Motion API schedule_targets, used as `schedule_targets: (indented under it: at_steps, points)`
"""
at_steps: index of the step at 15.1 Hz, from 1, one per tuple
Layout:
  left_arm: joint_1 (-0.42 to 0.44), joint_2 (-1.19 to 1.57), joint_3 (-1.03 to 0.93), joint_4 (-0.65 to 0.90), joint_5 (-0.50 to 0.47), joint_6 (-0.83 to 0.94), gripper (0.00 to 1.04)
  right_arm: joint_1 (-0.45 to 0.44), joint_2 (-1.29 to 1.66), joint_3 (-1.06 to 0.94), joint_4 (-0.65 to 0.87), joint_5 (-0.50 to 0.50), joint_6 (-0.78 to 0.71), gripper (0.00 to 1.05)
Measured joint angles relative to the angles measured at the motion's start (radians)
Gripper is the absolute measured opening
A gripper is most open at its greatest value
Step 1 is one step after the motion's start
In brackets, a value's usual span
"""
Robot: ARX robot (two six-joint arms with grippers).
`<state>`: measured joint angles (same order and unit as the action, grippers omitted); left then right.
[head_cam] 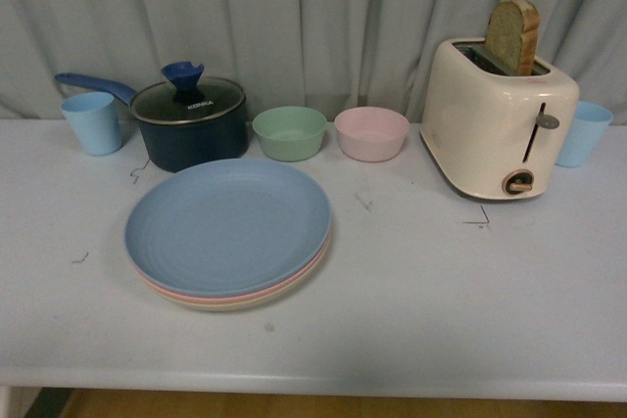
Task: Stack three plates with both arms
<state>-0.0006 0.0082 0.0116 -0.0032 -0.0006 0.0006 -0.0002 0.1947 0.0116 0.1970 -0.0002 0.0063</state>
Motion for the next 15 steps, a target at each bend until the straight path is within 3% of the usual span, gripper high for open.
schedule_targets:
  at_steps: [2,3,9,10,15]
  points:
    - [0.000,0.000,0.000,0.000,0.000,0.000,0.98,0.000,-0.042,0.000,-0.055,0.000,0.000,0.02]
    - [0.000,0.000,0.000,0.000,0.000,0.000,0.98,0.000,-0.138,0.000,-0.193,0.000,0.000,0.02]
    - [0.000,0.000,0.000,0.000,0.000,0.000,0.98,0.000,-0.190,0.000,-0.201,0.000,0.000,0.02]
    - [0.000,0.000,0.000,0.000,0.000,0.000,0.98,0.000,-0.190,0.000,-0.201,0.000,-0.002,0.06]
    - [0.000,0.000,0.000,0.000,0.000,0.000,0.98,0.000,-0.190,0.000,-0.201,0.000,-0.001,0.65]
